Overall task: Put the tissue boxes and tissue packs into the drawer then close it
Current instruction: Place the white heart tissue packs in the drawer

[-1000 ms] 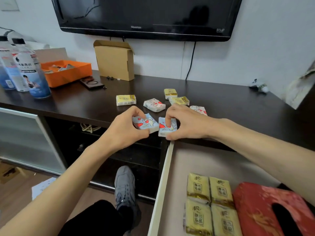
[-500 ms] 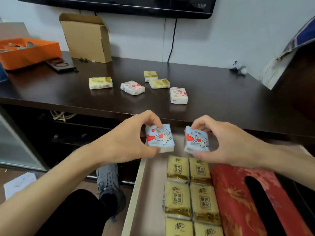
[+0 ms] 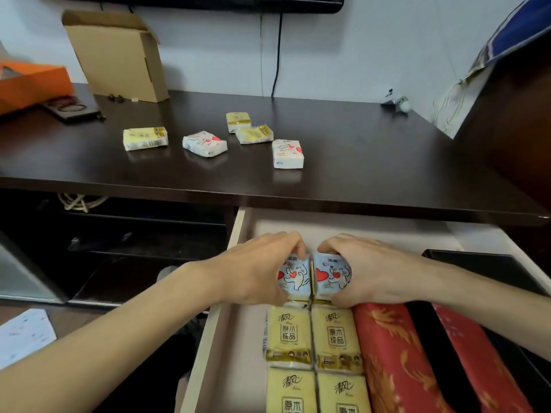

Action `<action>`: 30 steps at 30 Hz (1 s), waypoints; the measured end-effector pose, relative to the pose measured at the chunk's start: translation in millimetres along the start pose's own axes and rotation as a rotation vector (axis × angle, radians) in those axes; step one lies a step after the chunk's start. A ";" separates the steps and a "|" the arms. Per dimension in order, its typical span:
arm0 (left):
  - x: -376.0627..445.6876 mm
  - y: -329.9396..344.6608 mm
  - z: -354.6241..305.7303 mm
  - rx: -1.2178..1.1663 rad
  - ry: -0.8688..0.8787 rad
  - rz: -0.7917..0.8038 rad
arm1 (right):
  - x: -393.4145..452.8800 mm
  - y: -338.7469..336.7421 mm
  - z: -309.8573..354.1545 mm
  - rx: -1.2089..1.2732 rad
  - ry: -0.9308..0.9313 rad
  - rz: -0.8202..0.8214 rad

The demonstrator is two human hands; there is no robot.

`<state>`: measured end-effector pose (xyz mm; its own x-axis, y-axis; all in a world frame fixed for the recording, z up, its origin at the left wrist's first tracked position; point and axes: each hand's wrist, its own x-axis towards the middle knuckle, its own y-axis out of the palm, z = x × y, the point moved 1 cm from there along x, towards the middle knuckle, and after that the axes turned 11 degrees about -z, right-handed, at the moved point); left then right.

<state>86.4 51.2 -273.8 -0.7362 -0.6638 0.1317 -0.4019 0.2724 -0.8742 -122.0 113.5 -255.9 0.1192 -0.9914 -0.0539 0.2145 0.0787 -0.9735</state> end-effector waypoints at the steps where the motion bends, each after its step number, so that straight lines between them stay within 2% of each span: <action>1: 0.0 1.3 0.8 0.000 -0.002 0.002 | 0.6 -0.4 0.9 0.001 0.005 0.013; 7: 0.8 3.9 0.4 0.041 0.018 -0.012 | 1.0 -3.2 7.3 -0.002 0.029 0.049; 15: -0.6 -4.4 -0.9 0.080 0.004 -0.018 | -4.0 -7.6 4.5 0.095 -0.038 -0.018; 18: -2.1 -27.8 -1.1 0.127 -0.011 -0.132 | -9.2 -17.9 3.4 0.216 -0.082 -0.259; 21: -3.0 -57.1 4.2 0.071 -0.045 -0.344 | -0.2 -37.5 4.9 0.430 -0.106 -0.475; 25: 2.4 -78.9 20.7 -0.037 -0.139 -0.612 | 42.3 -62.5 9.3 0.536 -0.110 -0.556; 30: 27.1 -86.6 49.6 0.048 -0.262 -0.689 | 109.4 -61.3 18.8 0.375 -0.050 -0.581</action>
<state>128.3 -24.9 -217.7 -0.1688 -0.8198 0.5472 -0.6973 -0.2930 -0.6541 -103.9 2.2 -197.9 -0.0734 -0.8785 0.4720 0.5768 -0.4235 -0.6985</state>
